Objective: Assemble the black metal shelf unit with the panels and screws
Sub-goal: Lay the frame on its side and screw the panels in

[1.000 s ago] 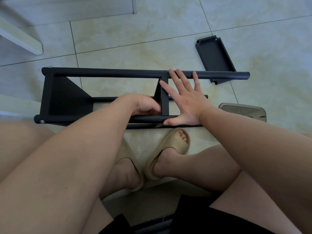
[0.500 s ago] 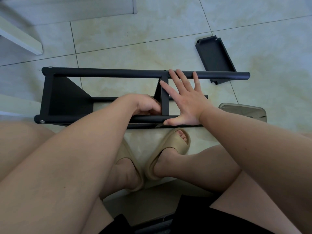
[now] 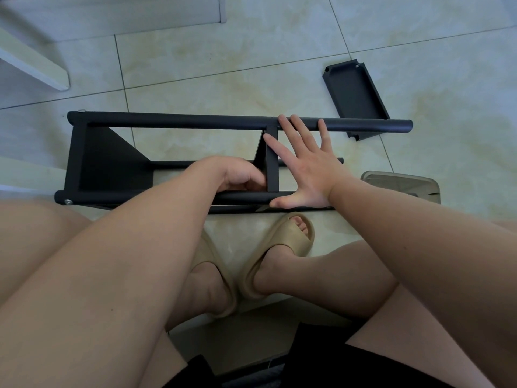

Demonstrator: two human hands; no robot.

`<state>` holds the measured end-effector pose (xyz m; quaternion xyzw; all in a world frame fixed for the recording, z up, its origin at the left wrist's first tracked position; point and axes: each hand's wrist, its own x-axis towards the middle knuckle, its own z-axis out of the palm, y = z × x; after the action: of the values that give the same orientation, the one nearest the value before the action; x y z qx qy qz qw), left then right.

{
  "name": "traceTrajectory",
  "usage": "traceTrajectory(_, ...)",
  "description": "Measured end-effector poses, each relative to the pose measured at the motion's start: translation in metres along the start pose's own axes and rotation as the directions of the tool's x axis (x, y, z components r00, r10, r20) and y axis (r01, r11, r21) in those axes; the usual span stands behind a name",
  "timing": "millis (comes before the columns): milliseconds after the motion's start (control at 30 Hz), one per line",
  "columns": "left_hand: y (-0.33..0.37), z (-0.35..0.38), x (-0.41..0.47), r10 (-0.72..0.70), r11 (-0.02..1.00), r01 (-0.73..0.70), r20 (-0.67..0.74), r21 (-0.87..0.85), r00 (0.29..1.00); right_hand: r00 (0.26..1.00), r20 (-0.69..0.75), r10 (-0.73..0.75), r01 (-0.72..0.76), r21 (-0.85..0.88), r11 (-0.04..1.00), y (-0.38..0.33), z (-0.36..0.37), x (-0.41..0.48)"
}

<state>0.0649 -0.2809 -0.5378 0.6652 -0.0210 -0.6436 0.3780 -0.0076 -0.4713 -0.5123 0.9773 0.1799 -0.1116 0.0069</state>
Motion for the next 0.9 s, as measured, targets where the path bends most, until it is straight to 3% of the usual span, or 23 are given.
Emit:
traceTrajectory(267,-0.002,-0.0019,0.0,0.015,1.0,-0.013,0.072,-0.026,0.997,1.0,-0.008,0.002,-0.002,0.007,1.0,-0.0001,0.0011,-0.0005)
traceTrajectory(500,0.0008,0.0025,-0.0005,0.062,0.994,-0.06,0.014,-0.096,0.998,1.0,-0.015,0.001,-0.001,0.01,1.0,0.0004,0.0019,0.0001)
traceTrajectory(900,0.0038,0.005,-0.0031,0.101,0.99,-0.097,0.035,-0.104,0.994,1.0,-0.025,-0.01,0.011,0.023,1.0,0.0017,0.0027,0.0009)
